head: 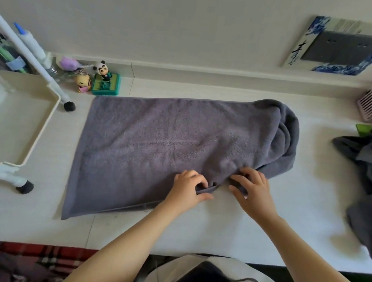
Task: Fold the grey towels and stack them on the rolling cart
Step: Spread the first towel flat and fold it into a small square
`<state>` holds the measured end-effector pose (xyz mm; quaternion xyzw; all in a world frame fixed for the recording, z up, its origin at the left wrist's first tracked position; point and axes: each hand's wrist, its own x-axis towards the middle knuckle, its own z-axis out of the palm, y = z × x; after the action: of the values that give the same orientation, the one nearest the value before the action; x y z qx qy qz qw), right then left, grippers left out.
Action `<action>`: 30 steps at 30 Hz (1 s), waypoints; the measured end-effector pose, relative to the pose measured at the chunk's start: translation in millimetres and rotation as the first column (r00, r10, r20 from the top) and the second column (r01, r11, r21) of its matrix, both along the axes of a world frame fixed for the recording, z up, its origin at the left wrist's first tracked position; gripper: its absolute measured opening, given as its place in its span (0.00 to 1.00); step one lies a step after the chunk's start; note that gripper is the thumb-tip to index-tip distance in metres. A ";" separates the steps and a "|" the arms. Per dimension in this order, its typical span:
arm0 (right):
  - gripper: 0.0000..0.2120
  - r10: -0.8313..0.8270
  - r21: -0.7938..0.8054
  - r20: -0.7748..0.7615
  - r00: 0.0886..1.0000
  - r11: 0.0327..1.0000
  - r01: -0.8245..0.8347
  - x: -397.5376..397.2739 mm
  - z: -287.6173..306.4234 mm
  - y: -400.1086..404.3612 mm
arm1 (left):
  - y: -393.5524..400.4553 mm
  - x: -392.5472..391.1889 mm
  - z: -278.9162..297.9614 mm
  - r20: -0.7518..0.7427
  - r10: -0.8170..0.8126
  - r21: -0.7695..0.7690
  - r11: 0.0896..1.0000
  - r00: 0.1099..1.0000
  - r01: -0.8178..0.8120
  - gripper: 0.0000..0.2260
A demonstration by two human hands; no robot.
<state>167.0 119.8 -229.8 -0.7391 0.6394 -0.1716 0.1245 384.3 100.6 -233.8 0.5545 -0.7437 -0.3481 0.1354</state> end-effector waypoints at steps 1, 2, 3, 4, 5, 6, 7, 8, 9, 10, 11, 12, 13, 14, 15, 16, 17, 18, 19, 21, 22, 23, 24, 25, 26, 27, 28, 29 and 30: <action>0.19 0.026 0.017 0.024 0.999 1.000 -0.026 -2.0 0.0 -0.8 | 0.7 -4.1 -0.7 -0.018 0.027 0.020 0.999 0.999 -0.027 0.15; 0.19 0.052 0.031 0.039 0.998 0.998 -0.054 -1.2 -0.8 -1.0 | 1.3 -5.1 -1.0 -0.042 0.050 0.035 0.998 0.998 -0.049 0.13; 0.19 0.079 0.038 0.054 0.995 0.996 -0.081 -0.6 -0.9 -1.4 | 1.8 -6.8 2.8 -0.067 0.063 0.056 0.997 0.996 -0.059 0.12; 0.19 0.098 0.055 0.067 0.993 0.993 -0.102 2.0 -0.6 -2.8 | 2.0 -7.3 9.6 -0.099 0.064 0.083 0.995 0.993 -0.056 0.10; 0.19 0.109 0.081 0.084 0.990 0.990 -0.116 6.9 0.4 -4.3 | 1.7 -6.1 17.2 -0.133 0.067 0.116 0.992 0.989 -0.052 0.07; 0.20 0.117 0.114 0.108 0.987 0.985 -0.130 10.4 2.5 -6.8 | 0.8 -4.7 25.6 -0.157 0.075 0.146 0.988 0.985 -0.051 0.04; 0.21 0.122 0.145 0.132 0.984 0.979 -0.141 15.0 5.0 -9.6 | -1.2 -0.9 33.3 -0.177 0.087 0.166 0.984 0.980 -0.058 0.03; 0.22 0.126 0.164 0.156 0.980 0.975 -0.151 18.7 8.5 -13.2 | -3.6 3.9 39.8 -0.198 0.106 0.178 0.981 0.974 -0.071 0.05; 0.21 0.129 0.162 0.183 0.975 0.974 -0.159 21.9 13.1 -16.7 | -5.7 8.9 46.4 -0.229 0.137 0.191 0.977 0.964 -0.094 0.06; 0.20 0.132 0.135 0.213 0.968 0.977 -0.163 24.1 18.0 -20.5 | -7.7 13.5 52.2 -0.266 0.177 0.207 0.971 0.948 -0.124 0.07; 0.18 0.132 0.085 0.240 0.962 0.984 -0.157 26.1 23.1 -24.4 | -9.3 17.0 58.5 -0.304 0.217 0.228 0.962 0.928 -0.150 0.08; 0.17 0.132 0.019 0.255 0.958 0.990 -0.142 27.9 27.3 -27.8 | -10.7 19.7 63.0 -0.344 0.257 0.257 0.951 0.903 -0.173 0.09; 0.16 0.136 -0.048 0.266 0.954 0.991 -0.128 31.4 32.2 -30.6 | -11.4 22.6 68.1 -0.381 0.290 0.284 0.940 0.878 -0.188 0.08; 0.17 0.151 -0.107 0.272 0.950 0.986 -0.126 35.8 36.2 -33.1 | -12.0 24.8 72.9 -0.411 0.310 0.303 0.934 0.857 -0.192 0.08; 0.17 0.179 -0.151 0.286 0.941 0.979 -0.140 40.6 39.0 -34.7 | -12.7 26.3 77.0 -0.430 0.312 0.310 0.932 0.847 -0.187 0.08; 0.17 0.219 -0.167 0.323 0.921 0.971 -0.172 45.9 40.7 -36.9 | -13.7 27.7 80.0 -0.437 0.309 0.310 0.933 0.845 -0.181 0.08; 0.18 0.246 -0.154 0.379 0.892 0.967 -0.201 51.0 42.8 -38.5 | -14.3 28.5 82.1 -0.443 0.301 0.313 0.935 0.845 -0.169 0.08; 0.18 0.253 -0.128 0.435 0.864 0.967 -0.219 55.2 44.7 -40.9 | -15.2 29.5 84.1 -0.447 0.293 0.317 0.935 0.845 -0.157 0.07; 0.19 0.248 -0.105 0.470 0.847 0.969 -0.225 59.0 46.7 -42.5 | -15.4 30.4 86.0 -0.456 0.288 0.321 0.936 0.842 -0.147 0.07; 0.20 0.246 -0.077 0.499 0.831 0.968 -0.241 64.6 50.2 -45.3 | -16.7 33.3 90.2 -0.474 0.284 0.326 0.936 0.833 -0.133 0.05; 0.20 0.257 -0.064 0.513 0.819 0.963 -0.262 66.7 51.6 -46.8 | -17.5 34.8 91.9 -0.480 0.277 0.326 0.937 0.832 -0.124 0.05; 0.21 0.264 -0.039 0.524 0.810 0.957 -0.287 68.7 53.8 -48.0 | -18.2 36.1 93.6 -0.483 0.263 0.326 0.939 0.835 -0.108 0.05; 0.22 0.260 0.003 0.530 0.807 0.951 -0.309 70.9 56.0 -50.3 | -19.1 37.0 95.4 -0.486 0.249 0.323 0.942 0.837 -0.093 0.05; 0.24 0.243 0.067 0.526 0.815 0.944 -0.324 73.6 59.8 -52.7 | -20.0 37.9 96.6 -0.494 0.244 0.316 0.945 0.834 -0.089 0.07; 0.25 0.217 0.143 0.515 0.829 0.932 -0.333 75.7 62.7 -55.8 | -21.3 38.7 97.5 -0.500 0.255 0.310 0.945 0.828 -0.104 0.08; 0.25 0.189 0.206 0.497 0.847 0.923 -0.326 75.6 64.8 -57.7 | -22.0 39.4 97.9 -0.504 0.280 0.308 0.942 0.817 -0.133 0.09; 0.25 0.160 0.237 0.473 0.866 0.924 -0.300 74.3 65.5 -60.7 | -24.2 41.7 97.9 -0.499 0.302 0.303 0.939 0.812 -0.163 0.09; 0.26 0.149 0.232 0.432 0.890 0.935 -0.269 70.3 66.2 -62.4 | -25.5 44.2 96.2 -0.487 0.315 0.295 0.937 0.815 -0.186 0.09; 0.27 0.155 0.202 0.368 0.917 0.949 -0.241 64.9 67.7 -66.1 | -27.8 46.9 94.6 -0.466 0.318 0.285 0.937 0.826 -0.200 0.09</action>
<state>231.8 53.8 -162.1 -0.7374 0.5447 -0.2063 0.3419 431.2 72.8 -139.2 0.5519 -0.5553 -0.5404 0.3082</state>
